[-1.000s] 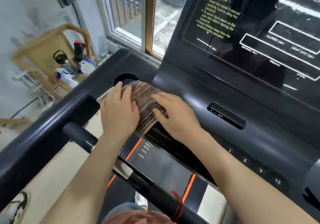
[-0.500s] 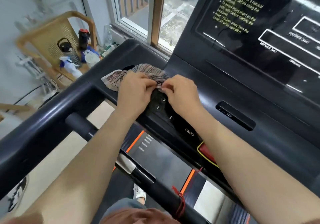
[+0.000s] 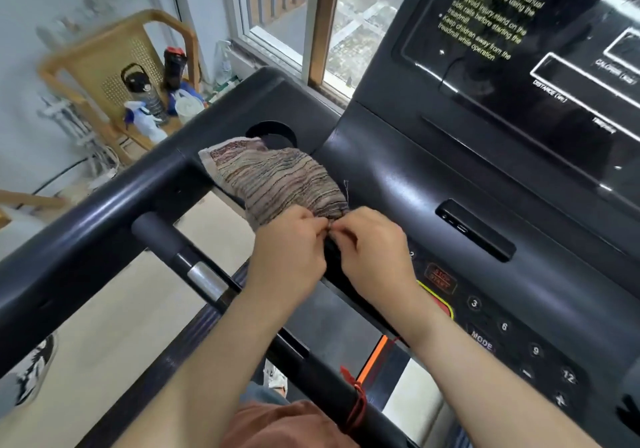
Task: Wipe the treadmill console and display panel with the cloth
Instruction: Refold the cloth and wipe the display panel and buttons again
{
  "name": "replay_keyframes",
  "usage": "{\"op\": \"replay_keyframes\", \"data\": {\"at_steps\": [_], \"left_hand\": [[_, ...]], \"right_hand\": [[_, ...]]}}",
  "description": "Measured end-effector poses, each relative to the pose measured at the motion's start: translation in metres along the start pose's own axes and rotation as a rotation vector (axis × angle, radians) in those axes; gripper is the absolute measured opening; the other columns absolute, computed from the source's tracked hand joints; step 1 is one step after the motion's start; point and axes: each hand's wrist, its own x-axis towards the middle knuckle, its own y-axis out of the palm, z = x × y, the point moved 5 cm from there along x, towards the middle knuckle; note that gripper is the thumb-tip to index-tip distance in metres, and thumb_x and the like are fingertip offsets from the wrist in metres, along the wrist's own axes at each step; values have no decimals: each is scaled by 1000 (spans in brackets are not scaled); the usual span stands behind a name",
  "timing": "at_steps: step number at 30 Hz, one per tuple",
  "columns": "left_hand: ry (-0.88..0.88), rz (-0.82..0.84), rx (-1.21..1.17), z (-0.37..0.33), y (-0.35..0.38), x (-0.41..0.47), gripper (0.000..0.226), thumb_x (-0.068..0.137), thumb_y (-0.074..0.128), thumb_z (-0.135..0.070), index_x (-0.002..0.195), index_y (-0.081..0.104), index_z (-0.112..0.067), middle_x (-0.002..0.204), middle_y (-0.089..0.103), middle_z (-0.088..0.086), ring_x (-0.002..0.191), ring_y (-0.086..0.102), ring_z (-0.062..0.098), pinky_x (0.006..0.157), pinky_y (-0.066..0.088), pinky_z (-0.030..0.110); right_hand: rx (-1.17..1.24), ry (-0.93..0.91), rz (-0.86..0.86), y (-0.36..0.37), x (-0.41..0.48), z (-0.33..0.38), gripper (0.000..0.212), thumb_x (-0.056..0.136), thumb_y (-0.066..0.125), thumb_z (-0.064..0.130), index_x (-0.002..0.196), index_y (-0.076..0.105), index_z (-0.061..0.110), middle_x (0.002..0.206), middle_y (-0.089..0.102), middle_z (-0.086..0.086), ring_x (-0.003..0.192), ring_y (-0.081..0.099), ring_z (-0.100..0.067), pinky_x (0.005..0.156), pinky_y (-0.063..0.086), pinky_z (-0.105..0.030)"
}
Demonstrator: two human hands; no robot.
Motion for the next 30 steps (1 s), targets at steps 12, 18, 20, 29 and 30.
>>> {"op": "replay_keyframes", "data": {"at_steps": [12,18,20,29,30], "left_hand": [[116,-35,-56,-44,36,-15,11,74,62,-15,73,72,-13,69,61,6,55,58,30,42,43,34],[-25,-24,177,-38,33,36,16,79,58,-13,83,74,-14,82,63,9,77,61,35,57,30,34],[18,-7,99,-52,39,3,13,78,60,-12,77,73,-17,75,61,7,68,60,33,53,28,31],[-64,27,190,-69,50,25,22,77,57,-15,91,74,-16,90,67,11,88,61,35,64,40,36],[-38,53,153,-78,54,15,21,78,57,-16,90,74,-16,88,67,10,86,62,35,64,43,37]], "right_hand": [[-58,63,4,-28,-29,-49,11,75,60,12,74,71,14,75,66,-3,72,63,-28,61,51,-38],[-150,93,15,-19,26,-48,8,83,64,8,85,72,10,88,66,-11,85,61,-35,69,39,-35],[-117,48,1,-30,-13,-52,7,79,63,9,77,70,11,80,65,-9,77,62,-35,65,49,-40],[-220,125,61,-31,-3,-76,13,83,62,13,90,72,16,93,67,-5,90,60,-30,73,39,-36],[-208,108,53,-38,-20,-80,11,83,62,13,87,72,15,90,67,-5,86,61,-30,72,43,-37]]}}
